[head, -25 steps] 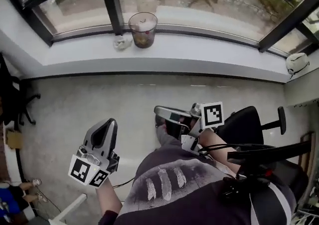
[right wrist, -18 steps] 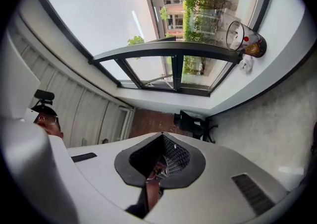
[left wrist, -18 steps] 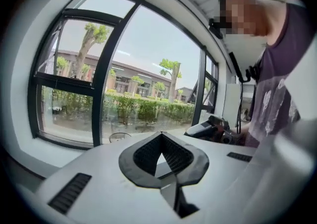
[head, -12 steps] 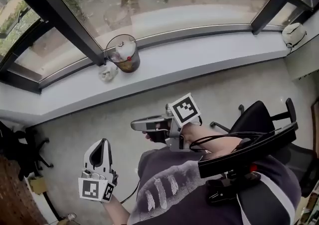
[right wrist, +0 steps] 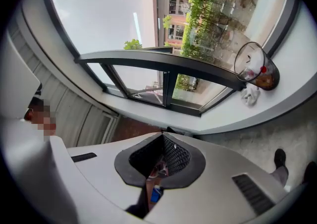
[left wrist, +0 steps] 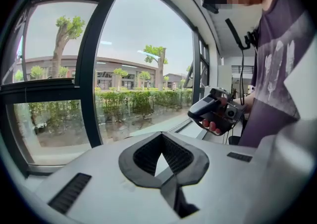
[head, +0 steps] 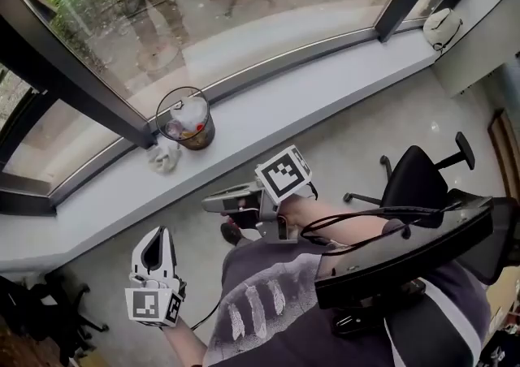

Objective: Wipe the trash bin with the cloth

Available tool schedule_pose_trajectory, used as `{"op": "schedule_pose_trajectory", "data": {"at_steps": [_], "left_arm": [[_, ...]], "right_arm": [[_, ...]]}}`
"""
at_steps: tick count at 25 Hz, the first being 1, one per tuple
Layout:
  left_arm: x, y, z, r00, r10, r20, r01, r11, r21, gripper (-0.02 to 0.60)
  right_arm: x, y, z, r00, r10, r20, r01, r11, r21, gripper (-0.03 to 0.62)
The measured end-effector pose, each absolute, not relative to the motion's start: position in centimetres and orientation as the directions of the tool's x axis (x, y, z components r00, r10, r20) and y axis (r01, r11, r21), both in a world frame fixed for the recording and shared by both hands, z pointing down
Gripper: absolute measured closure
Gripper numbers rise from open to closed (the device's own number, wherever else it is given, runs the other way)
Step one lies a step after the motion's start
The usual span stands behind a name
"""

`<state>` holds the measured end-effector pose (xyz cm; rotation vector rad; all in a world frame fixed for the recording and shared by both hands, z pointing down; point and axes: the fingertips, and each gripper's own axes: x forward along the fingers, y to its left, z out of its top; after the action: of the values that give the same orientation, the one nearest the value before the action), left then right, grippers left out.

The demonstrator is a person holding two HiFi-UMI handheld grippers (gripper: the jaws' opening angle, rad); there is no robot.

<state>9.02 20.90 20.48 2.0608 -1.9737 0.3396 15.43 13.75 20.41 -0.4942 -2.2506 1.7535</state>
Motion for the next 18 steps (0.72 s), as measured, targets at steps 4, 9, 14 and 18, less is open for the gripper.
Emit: {"op": "schedule_pose_trajectory", "data": {"at_steps": [4, 9, 14, 18], "left_arm": [[5.4, 18.0, 21.1, 0.185, -0.925, 0.331, -0.983, -0.172, 0.070, 0.586], [3.2, 15.0, 21.7, 0.225, -0.912, 0.342, -0.974, -0.206, 0.090, 0.586], [4.1, 10.3, 20.9, 0.212, -0.907, 0.365, -0.977, -0.201, 0.069, 0.586], [4.2, 4.8, 18.5, 0.149, -0.893, 0.425, -0.987, -0.162, 0.006, 0.586]], "right_arm": [[11.5, 12.5, 20.1, -0.941, 0.338, 0.025, 0.070, 0.268, -0.961, 0.594], [10.2, 10.3, 20.3, -0.955, 0.293, 0.042, 0.040, 0.269, -0.962, 0.594], [11.6, 6.1, 19.2, -0.966, 0.256, -0.026, 0.069, 0.158, -0.985, 0.594], [13.9, 0.9, 18.2, -0.953, 0.296, 0.070, 0.014, 0.271, -0.962, 0.594]]}}
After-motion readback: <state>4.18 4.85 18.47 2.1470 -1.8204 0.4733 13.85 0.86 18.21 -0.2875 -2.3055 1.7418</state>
